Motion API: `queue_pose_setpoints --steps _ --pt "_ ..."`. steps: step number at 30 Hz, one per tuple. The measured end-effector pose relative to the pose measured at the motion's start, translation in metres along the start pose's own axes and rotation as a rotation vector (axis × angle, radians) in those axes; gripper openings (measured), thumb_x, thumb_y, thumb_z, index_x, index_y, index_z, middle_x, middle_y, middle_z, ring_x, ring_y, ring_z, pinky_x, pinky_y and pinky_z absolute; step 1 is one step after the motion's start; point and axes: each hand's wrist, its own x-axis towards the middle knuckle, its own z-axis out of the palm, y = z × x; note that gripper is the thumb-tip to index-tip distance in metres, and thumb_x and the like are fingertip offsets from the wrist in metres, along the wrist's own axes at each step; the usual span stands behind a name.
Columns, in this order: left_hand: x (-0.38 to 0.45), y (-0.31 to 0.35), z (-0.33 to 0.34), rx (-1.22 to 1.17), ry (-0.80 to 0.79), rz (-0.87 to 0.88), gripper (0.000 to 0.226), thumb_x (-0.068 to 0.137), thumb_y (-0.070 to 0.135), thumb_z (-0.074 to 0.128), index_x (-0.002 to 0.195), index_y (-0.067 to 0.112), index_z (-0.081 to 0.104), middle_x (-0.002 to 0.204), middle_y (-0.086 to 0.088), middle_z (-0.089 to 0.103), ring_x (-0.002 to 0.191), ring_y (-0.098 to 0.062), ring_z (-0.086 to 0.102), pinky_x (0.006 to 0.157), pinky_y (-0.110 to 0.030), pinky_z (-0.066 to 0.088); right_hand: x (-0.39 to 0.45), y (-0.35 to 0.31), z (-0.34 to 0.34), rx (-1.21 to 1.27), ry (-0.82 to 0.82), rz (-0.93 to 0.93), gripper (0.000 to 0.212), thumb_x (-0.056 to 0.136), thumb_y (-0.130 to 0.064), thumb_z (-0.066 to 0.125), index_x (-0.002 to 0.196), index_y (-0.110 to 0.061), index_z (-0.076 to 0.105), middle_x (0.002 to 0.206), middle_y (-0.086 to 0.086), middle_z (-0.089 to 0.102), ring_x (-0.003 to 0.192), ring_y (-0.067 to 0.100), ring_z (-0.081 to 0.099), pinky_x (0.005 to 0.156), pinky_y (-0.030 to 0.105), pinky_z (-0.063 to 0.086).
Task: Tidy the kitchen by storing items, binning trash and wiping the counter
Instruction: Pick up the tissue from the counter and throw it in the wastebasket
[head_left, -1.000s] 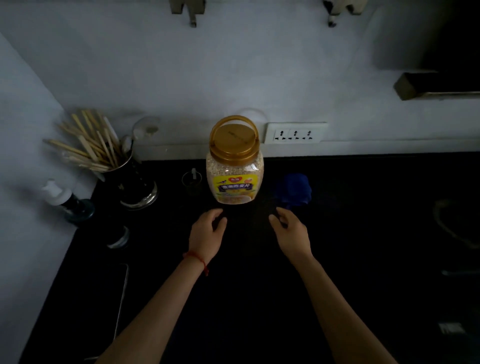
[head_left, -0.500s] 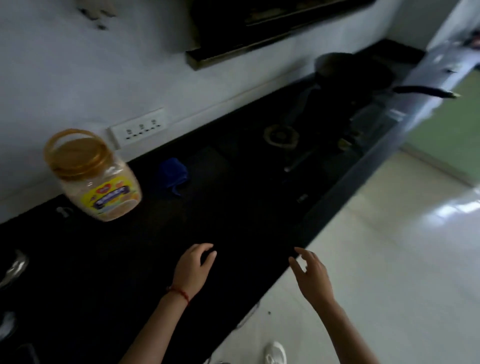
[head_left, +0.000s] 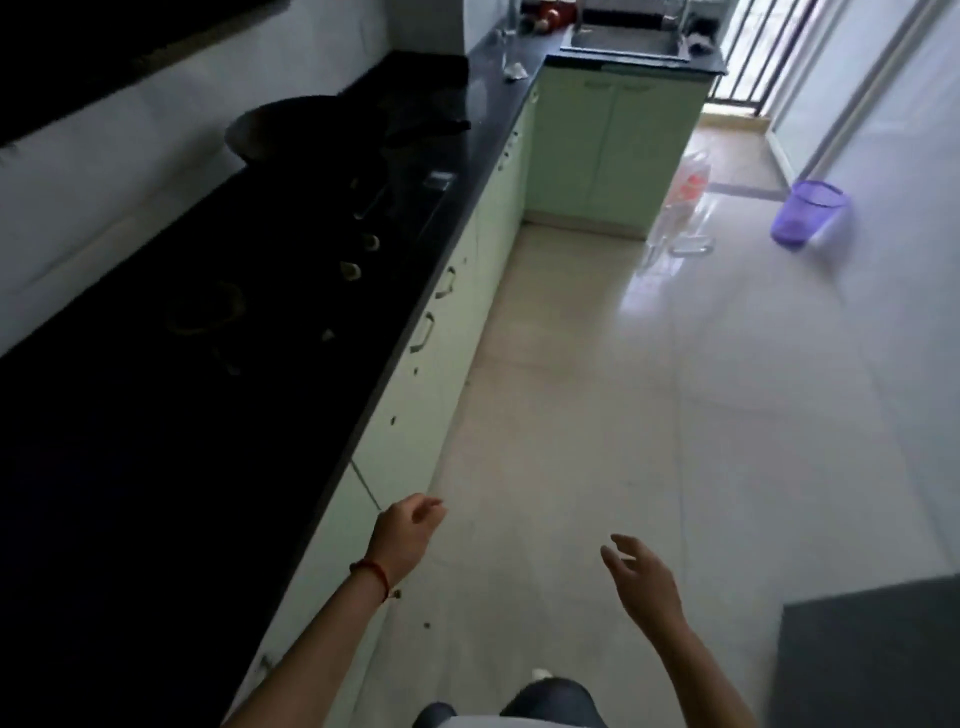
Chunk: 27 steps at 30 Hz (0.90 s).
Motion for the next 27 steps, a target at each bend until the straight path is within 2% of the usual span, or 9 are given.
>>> queue_pose_setpoints --steps 5,10,15,17,21,24,27 --pt "0.042 0.023 0.075 0.012 -0.095 -0.129 0.025 0.086 0.02 0.058 0.1 0.0 0.065 0.099 -0.017 0.069 0.097 -0.028 0.063 0.085 -0.032 0.047 0.031 0.063 -0.059 0.071 0.025 0.192 0.036 0.091 -0.025 0.054 0.122 -0.005 0.055 0.124 0.016 0.061 0.112 0.028 0.057 0.09 0.031 0.043" --pt "0.08 0.042 0.112 -0.035 -0.122 -0.235 0.009 0.086 0.016 0.057 0.08 0.011 0.062 0.081 -0.009 0.063 0.081 -0.022 0.057 0.072 -0.027 0.041 0.076 0.086 -0.095 0.119 0.025 0.303 0.034 0.091 -0.022 0.053 0.12 -0.005 0.056 0.121 0.016 0.062 0.111 0.028 0.057 0.09 0.032 0.043" --pt "0.14 0.045 0.121 -0.028 -0.094 -0.341 0.018 0.086 0.016 0.058 0.069 0.011 0.062 0.076 -0.011 0.064 0.077 -0.024 0.059 0.072 -0.031 0.043 0.159 0.066 -0.111 0.171 -0.028 0.328 0.034 0.09 -0.024 0.054 0.12 -0.007 0.057 0.117 0.014 0.064 0.104 0.027 0.061 0.089 0.035 0.046" --pt "0.171 0.047 0.122 -0.037 -0.066 -0.382 0.023 0.086 0.016 0.058 0.064 0.011 0.062 0.075 -0.013 0.065 0.074 -0.024 0.058 0.072 -0.032 0.043 0.202 0.052 -0.116 0.183 -0.044 0.33 0.034 0.09 -0.024 0.055 0.119 -0.007 0.057 0.115 0.013 0.065 0.102 0.027 0.062 0.085 0.032 0.045" --pt "0.24 0.078 0.126 -0.085 -0.043 -0.462 0.018 0.087 0.014 0.056 0.071 0.008 0.061 0.08 -0.014 0.063 0.077 -0.025 0.057 0.068 -0.029 0.041 0.284 0.018 -0.136 0.268 -0.057 0.372 0.033 0.09 -0.021 0.054 0.118 -0.003 0.057 0.101 0.009 0.062 0.086 0.025 0.061 0.069 0.028 0.043" --pt "0.297 0.117 0.137 -0.083 -0.071 -0.49 0.021 0.087 0.012 0.055 0.066 0.01 0.058 0.076 -0.012 0.061 0.072 -0.023 0.054 0.057 -0.024 0.036 0.335 0.0 -0.157 0.282 -0.027 0.408 0.032 0.09 -0.022 0.054 0.116 -0.004 0.058 0.098 0.008 0.061 0.083 0.023 0.061 0.075 0.031 0.044" --pt "0.361 0.165 0.154 -0.06 -0.125 -0.469 0.023 0.087 0.014 0.055 0.064 0.014 0.058 0.075 -0.01 0.061 0.068 -0.022 0.053 0.054 -0.023 0.036 0.383 -0.008 -0.177 0.323 0.005 0.429 0.032 0.091 -0.02 0.053 0.117 -0.002 0.057 0.099 0.009 0.061 0.084 0.024 0.061 0.082 0.038 0.047"
